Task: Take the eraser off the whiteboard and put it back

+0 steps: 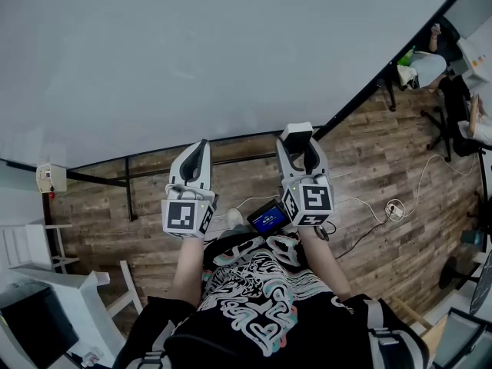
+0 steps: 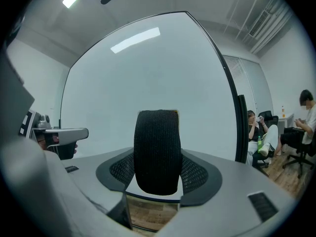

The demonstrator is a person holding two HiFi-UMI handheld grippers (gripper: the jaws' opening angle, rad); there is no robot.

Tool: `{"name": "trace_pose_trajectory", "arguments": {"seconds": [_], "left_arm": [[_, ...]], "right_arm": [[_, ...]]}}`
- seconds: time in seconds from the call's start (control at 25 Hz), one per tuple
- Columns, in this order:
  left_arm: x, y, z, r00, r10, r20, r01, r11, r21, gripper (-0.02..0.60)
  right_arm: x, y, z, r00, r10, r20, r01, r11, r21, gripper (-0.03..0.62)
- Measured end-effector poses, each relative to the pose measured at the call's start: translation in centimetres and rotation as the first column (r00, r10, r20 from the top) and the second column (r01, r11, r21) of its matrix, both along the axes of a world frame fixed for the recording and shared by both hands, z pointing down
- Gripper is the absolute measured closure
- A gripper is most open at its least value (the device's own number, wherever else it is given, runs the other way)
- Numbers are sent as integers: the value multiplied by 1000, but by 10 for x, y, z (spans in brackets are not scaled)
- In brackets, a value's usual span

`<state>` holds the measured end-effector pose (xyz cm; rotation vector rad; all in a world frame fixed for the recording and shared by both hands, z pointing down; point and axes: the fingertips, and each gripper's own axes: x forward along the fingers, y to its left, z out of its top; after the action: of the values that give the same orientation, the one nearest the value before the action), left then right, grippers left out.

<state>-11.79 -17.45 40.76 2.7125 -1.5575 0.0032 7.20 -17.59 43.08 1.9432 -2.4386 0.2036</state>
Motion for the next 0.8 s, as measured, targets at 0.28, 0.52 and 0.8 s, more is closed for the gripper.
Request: {"name": "trace_pose_trajectory", "arguments": {"seconds": [0.28,0.52,0.8], "left_arm": [[-3,-6,2,1000,-15,0,15,1000,-6,558],[-4,-12,5,1000,-22,-5,22,1000,-10,560],[-2,-16,4,1000,-25,0,25,1000,-9,559]], "right_arm": [[-1,-8,3,1000,-8,0,8,1000,-9,341],[-1,-14,5,1000,-12,-2,12,1000,-12,341],[0,-21,6,1000,-16,1,16,1000,-13,341]]}}
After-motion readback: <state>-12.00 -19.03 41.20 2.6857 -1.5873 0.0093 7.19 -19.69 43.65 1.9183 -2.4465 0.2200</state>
